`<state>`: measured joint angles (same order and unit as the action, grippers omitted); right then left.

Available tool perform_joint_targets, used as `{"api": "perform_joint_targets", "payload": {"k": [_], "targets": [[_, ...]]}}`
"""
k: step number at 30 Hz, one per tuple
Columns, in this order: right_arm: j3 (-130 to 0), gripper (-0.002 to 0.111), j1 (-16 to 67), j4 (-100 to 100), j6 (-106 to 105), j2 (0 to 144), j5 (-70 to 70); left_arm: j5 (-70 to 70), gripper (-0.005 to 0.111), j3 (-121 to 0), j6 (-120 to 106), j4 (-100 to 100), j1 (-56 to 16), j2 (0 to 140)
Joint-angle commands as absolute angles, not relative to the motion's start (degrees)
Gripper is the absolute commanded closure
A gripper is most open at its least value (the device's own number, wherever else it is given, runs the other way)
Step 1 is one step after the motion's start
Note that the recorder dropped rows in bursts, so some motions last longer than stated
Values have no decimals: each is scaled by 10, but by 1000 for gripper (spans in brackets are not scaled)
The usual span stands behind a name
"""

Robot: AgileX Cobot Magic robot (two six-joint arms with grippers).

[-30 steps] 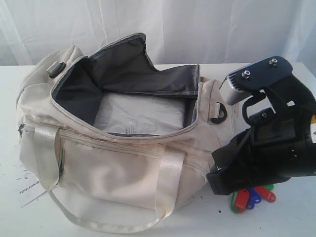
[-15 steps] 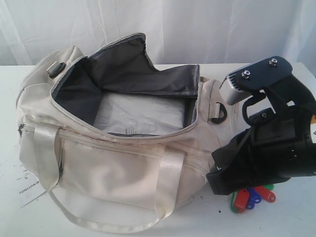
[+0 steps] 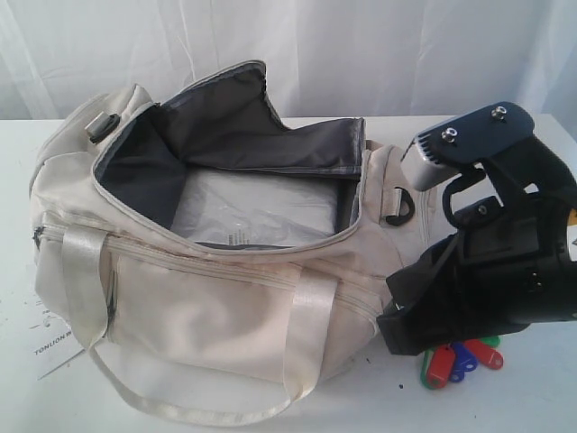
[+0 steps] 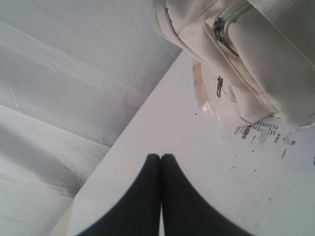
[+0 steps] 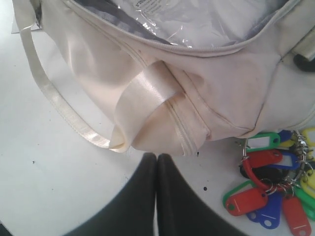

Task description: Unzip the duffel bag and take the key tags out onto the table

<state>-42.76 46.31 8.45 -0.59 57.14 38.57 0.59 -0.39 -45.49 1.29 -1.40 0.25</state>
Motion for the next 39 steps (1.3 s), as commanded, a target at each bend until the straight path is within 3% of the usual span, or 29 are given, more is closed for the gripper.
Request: {"api": "perform_joint_targets", "payload": {"k": [1,6,15,39], "targets": [[-426,108,462,83,-13,568,381,13,107,0,-451,13,-12,0],[-426,108,462,83,-13,568,381,-187,107,0,-313,-13,-12,0],[-426,108,462,83,-13,568,381,-197,107,0,12,-13,-12,0],[-426,108,462,83,-13,568,381,-196,107,0,15,-13,-12,0]]}}
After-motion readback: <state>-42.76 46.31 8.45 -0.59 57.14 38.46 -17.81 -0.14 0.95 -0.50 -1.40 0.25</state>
